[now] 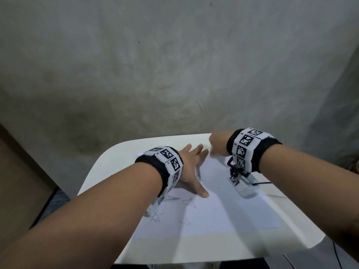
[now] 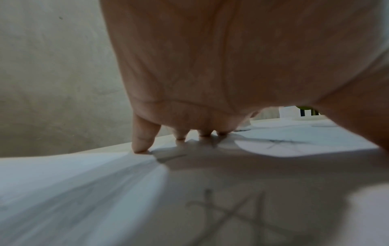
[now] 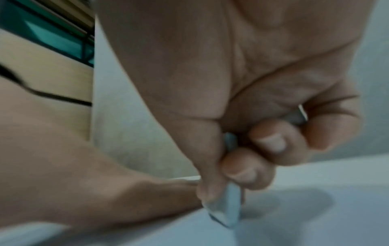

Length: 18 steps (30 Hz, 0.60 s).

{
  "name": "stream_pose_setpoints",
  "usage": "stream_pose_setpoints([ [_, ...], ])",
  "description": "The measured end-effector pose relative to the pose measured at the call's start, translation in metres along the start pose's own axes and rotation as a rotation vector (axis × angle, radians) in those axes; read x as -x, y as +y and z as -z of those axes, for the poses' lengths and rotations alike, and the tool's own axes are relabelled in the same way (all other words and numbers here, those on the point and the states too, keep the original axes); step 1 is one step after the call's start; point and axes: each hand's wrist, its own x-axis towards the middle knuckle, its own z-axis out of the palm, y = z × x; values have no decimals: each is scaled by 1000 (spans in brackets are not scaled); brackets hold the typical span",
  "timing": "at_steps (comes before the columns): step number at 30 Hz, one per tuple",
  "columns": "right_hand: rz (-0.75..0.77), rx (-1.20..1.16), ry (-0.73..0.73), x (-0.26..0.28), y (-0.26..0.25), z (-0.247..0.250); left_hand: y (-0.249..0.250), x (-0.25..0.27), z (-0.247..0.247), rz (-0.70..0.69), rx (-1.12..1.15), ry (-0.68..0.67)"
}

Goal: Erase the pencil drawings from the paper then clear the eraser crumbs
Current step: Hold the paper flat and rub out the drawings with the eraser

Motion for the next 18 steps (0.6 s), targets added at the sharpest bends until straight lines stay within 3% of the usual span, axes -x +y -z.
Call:
stream_pose_setpoints([
  [2, -34, 37, 40, 0, 9, -1, 0, -1, -1, 6, -8, 1],
  [6, 56, -2, -29, 6, -7, -4, 4, 7, 4, -20, -20, 2],
  [10, 13, 9, 11, 8, 3, -2, 1, 1, 1, 11, -6, -7],
  [14, 128, -49, -7, 13, -9, -6, 1, 3, 1, -24, -1, 20],
  [18, 37, -64, 58, 20, 4, -5, -1, -1, 0, 6, -10, -6],
])
